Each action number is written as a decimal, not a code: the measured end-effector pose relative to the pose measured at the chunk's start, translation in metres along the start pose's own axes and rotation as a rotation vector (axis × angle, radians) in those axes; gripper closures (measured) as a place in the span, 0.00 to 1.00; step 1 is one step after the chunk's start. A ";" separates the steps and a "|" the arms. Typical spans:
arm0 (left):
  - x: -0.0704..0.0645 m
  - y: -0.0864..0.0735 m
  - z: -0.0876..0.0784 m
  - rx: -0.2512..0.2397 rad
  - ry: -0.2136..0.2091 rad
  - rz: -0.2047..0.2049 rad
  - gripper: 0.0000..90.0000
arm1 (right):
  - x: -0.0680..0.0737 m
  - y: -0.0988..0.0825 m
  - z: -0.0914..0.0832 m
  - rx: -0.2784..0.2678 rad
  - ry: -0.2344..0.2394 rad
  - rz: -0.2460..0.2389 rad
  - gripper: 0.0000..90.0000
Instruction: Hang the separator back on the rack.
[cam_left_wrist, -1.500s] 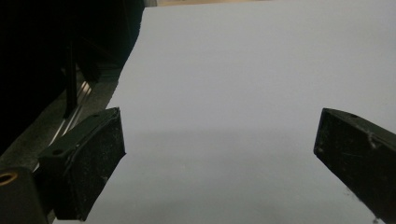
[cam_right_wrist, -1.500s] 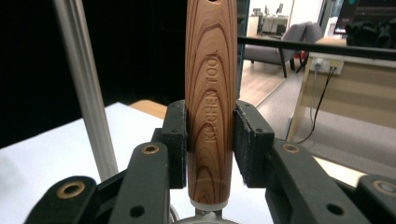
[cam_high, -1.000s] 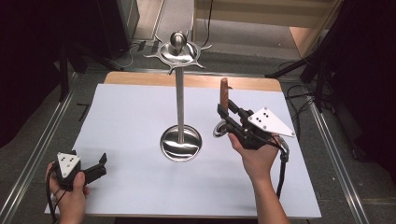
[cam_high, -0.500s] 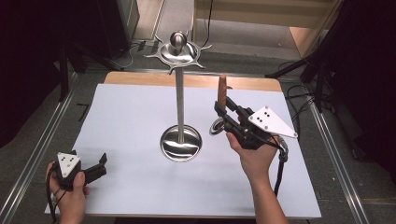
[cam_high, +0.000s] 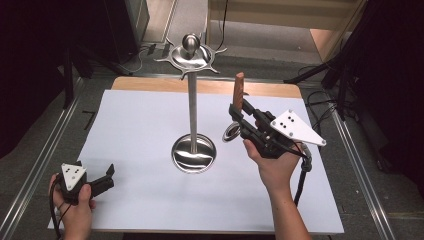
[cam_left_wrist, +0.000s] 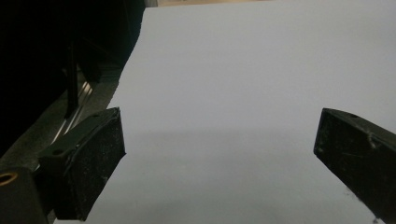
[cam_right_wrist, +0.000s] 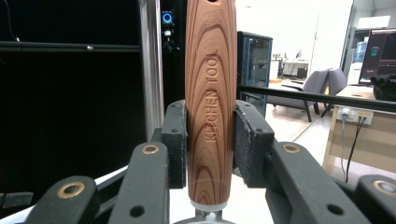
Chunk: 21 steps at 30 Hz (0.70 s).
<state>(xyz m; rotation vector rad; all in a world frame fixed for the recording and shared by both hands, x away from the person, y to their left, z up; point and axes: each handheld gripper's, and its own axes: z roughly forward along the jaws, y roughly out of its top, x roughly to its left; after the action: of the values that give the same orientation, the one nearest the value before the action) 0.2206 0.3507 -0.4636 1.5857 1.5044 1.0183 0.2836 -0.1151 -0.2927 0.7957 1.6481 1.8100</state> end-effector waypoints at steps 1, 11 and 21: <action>0.000 0.000 0.000 0.000 -0.001 0.002 0.03 | 0.000 0.001 0.000 0.000 0.001 0.003 0.77; 0.000 0.000 0.001 0.006 -0.002 0.002 0.03 | 0.004 0.004 0.001 -0.009 0.019 0.010 0.77; 0.000 0.000 0.001 0.007 -0.003 0.005 0.03 | 0.007 0.009 -0.001 -0.037 0.044 -0.001 0.77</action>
<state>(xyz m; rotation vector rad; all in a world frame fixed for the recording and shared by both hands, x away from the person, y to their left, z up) 0.2214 0.3505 -0.4636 1.5961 1.5043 1.0136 0.2782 -0.1113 -0.2829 0.7436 1.6379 1.8637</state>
